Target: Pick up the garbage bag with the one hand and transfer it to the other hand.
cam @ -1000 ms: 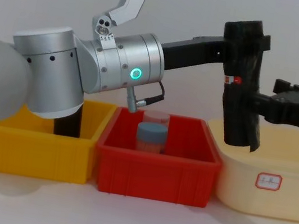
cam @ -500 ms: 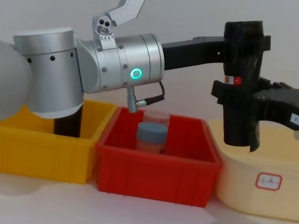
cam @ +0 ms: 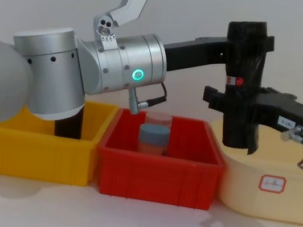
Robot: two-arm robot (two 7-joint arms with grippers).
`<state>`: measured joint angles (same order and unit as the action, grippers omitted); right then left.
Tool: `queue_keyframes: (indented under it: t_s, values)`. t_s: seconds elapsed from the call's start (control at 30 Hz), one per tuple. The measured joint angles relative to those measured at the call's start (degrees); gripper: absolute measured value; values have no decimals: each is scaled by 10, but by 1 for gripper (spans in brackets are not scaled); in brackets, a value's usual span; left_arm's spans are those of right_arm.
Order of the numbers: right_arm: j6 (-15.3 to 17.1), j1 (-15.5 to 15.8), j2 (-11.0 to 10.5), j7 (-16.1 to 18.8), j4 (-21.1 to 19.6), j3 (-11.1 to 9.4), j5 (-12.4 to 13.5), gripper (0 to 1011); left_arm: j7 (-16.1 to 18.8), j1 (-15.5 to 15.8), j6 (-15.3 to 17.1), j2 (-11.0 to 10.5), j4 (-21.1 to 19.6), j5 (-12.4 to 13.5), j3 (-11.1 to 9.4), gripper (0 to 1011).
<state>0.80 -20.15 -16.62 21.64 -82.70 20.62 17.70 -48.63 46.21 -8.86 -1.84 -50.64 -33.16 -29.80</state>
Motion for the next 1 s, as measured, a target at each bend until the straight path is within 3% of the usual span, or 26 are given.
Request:
queue_keyframes:
  t_s: [0.2,0.5,0.67,1.0]
  values:
    - [19,-11,3,-5,9,5,-5,849,0,0,0,0,0,0,0,366]
    - [38,-15,6,-15,11,4,-11,579,0,0,0,0,0,0,0,366]
    - [46,-15,7,-18,8,1,-14,559,0,0,0,0,0,0,0,375]
    - [58,-10,1,-27,-2,-13,-14,557,0,0,0,0,0,0,0,660]
